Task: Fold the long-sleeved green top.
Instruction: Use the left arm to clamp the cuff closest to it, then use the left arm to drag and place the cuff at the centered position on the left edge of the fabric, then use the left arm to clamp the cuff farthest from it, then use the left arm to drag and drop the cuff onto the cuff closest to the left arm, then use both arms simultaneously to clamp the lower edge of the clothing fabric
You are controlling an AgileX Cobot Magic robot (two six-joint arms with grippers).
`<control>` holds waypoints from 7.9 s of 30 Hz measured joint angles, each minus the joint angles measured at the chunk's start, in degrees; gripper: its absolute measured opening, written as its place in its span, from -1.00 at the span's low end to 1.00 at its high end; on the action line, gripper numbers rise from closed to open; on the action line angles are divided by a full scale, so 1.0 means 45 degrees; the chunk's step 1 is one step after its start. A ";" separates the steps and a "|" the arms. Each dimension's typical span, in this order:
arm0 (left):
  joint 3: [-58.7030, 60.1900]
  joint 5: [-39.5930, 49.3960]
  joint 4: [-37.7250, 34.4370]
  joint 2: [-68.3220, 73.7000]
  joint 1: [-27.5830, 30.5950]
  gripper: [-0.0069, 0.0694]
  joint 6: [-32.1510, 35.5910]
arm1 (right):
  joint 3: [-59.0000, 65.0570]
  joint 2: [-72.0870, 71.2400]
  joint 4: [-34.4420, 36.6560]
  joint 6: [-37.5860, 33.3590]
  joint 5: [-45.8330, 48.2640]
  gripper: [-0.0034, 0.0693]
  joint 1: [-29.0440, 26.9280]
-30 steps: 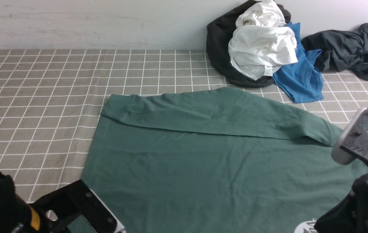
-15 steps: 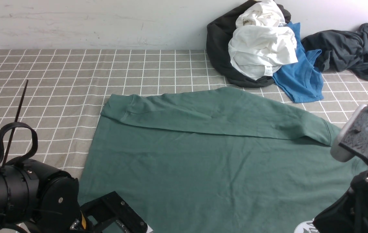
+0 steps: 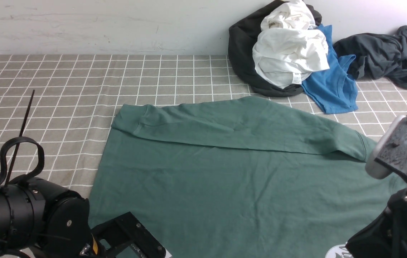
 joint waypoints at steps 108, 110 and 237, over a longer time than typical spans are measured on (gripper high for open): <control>-1.9058 0.5311 0.0242 1.0516 0.4659 -0.81 -0.1953 | -0.0886 0.1926 -0.3654 0.1298 -0.1525 -0.95 -0.0024; -1.8776 0.5618 0.0242 1.0031 0.4520 -0.81 -0.1981 | -0.0899 0.1926 -0.3760 0.1321 -0.1589 -0.95 -0.0024; 0.0670 0.2066 0.4115 -0.1529 -0.3681 -0.81 -0.2219 | 0.7131 0.0608 -0.9028 -0.0636 -0.6446 0.50 0.1870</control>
